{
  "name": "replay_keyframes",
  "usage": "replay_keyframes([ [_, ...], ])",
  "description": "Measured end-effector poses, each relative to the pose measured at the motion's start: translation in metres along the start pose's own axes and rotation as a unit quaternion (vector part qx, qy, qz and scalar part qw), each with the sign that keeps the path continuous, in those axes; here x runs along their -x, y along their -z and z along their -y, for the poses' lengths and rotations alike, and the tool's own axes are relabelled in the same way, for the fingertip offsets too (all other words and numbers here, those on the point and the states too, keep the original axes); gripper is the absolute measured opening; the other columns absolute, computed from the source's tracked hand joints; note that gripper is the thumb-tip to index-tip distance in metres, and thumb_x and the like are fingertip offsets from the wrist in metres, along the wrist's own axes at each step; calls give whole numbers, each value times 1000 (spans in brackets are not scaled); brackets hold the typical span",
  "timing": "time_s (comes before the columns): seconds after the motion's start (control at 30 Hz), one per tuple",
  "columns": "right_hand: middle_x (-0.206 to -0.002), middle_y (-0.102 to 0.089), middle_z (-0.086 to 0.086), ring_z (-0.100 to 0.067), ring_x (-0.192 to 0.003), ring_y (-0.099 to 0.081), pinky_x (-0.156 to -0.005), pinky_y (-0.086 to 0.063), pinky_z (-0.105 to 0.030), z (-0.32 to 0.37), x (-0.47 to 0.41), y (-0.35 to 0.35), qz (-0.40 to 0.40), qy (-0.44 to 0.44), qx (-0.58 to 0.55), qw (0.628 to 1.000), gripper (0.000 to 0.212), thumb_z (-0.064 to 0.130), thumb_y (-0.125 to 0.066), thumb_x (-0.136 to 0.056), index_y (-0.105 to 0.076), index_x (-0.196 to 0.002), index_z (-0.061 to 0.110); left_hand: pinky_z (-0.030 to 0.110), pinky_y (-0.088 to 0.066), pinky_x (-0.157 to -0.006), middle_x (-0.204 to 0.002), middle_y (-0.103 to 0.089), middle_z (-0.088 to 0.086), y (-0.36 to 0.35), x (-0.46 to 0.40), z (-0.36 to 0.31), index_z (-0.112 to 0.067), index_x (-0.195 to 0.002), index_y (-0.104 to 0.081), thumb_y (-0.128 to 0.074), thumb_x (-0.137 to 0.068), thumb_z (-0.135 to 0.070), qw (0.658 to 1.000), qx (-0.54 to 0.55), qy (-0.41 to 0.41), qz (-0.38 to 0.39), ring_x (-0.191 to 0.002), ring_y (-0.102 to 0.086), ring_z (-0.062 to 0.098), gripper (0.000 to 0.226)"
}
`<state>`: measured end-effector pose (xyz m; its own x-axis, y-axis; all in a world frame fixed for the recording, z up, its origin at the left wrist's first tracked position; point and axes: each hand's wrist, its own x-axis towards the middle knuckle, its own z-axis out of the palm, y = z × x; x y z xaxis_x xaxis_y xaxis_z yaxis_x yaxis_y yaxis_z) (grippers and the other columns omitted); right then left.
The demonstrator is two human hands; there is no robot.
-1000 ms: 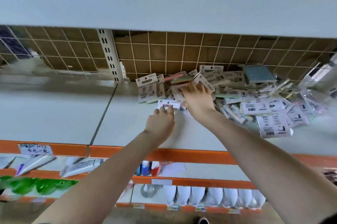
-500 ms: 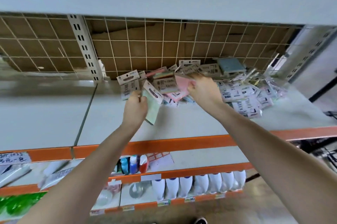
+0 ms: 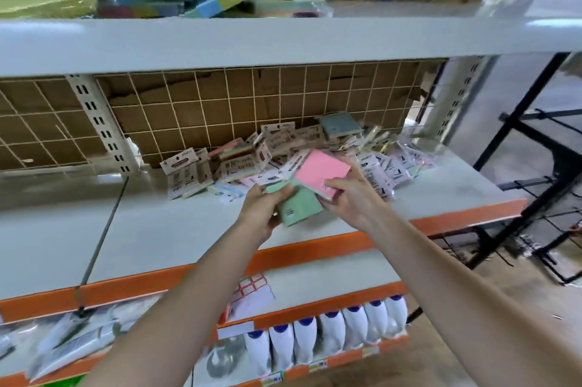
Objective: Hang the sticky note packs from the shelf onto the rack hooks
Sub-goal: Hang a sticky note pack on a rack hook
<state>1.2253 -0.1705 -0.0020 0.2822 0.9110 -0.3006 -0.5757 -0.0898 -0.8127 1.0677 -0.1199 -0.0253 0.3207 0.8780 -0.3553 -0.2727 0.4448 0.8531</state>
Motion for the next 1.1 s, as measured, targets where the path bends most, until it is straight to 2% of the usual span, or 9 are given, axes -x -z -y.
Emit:
replay_keyframes([
  [0.1,-100,-67,-11,-25,-85,-65,-72,-50,-37,7,17,31,-41,24,84,995,37,-9,-53,-89,-52,-117,15,26,-53,-60,-85,-70,2,-36,5,17,-12,-94,-57,-72,-81,-13,998,-44,-15,32,-71,-67,15,20],
  [0.17,-76,-67,-3,-14,-65,-65,-59,-51,-27,18,32,56,-79,59,213,972,14,2,-57,-91,-61,-93,15,27,-52,-63,-74,-69,-3,-59,9,29,-13,-95,-59,-72,-81,-15,997,-67,-12,37,-63,-66,11,19],
  [0.27,-65,-51,-7,-15,-61,-50,-57,-37,-27,39,50,102,-105,133,392,904,22,11,-59,-91,-58,-70,3,27,-53,-58,-73,-69,-4,-97,19,45,-18,-88,-58,-76,-78,-15,992,-111,-16,51,-58,-66,9,20],
  [0.37,-69,-62,-3,-11,-59,-51,-51,-38,-24,66,71,140,-120,168,464,862,30,31,-58,-94,-65,-87,2,29,-54,-60,-72,-69,0,-139,33,62,-12,-88,-58,-80,-73,-17,976,-189,-41,103,-61,-66,13,27],
  [0.47,-87,-66,-16,-15,-68,-54,-51,-37,-23,88,89,178,-171,178,455,856,41,39,-61,-91,-57,-106,1,41,-54,-75,-82,-68,9,-185,51,83,-11,-87,-59,-81,-72,-16,962,-217,-39,159,-73,-65,23,27],
  [0.53,-82,-58,-3,-14,-70,-53,-49,-34,-20,100,102,206,-214,173,422,864,39,38,-64,-89,-50,-111,10,34,-57,-68,-86,-70,6,-217,60,97,-16,-88,-56,-78,-75,-13,953,-224,-50,195,-72,-68,19,25],
  [0.73,-82,-61,-4,-19,-68,-60,-56,-47,-27,142,158,289,-304,201,378,851,25,34,-60,-93,-50,-87,11,22,-51,-49,-74,-68,-3,-305,81,140,-17,-86,-57,-69,-84,-27,948,-211,-55,233,-59,-67,9,16],
  [0.9,-85,-66,-4,-19,-68,-62,-52,-52,-30,171,198,348,-320,250,217,888,16,23,-61,-93,-51,-81,22,24,-50,-53,-75,-70,-1,-367,85,169,-16,-87,-63,-69,-85,-28,946,-207,-43,246,-64,-64,13,13],
  [1.1,-93,-68,-7,-21,-71,-68,-51,-56,-36,205,212,406,-367,271,168,874,5,21,-62,-91,-57,-92,20,32,-55,-70,-86,-69,1,-448,81,185,-21,-85,-60,-69,-85,-24,930,-214,-75,288,-74,-65,17,10],
])
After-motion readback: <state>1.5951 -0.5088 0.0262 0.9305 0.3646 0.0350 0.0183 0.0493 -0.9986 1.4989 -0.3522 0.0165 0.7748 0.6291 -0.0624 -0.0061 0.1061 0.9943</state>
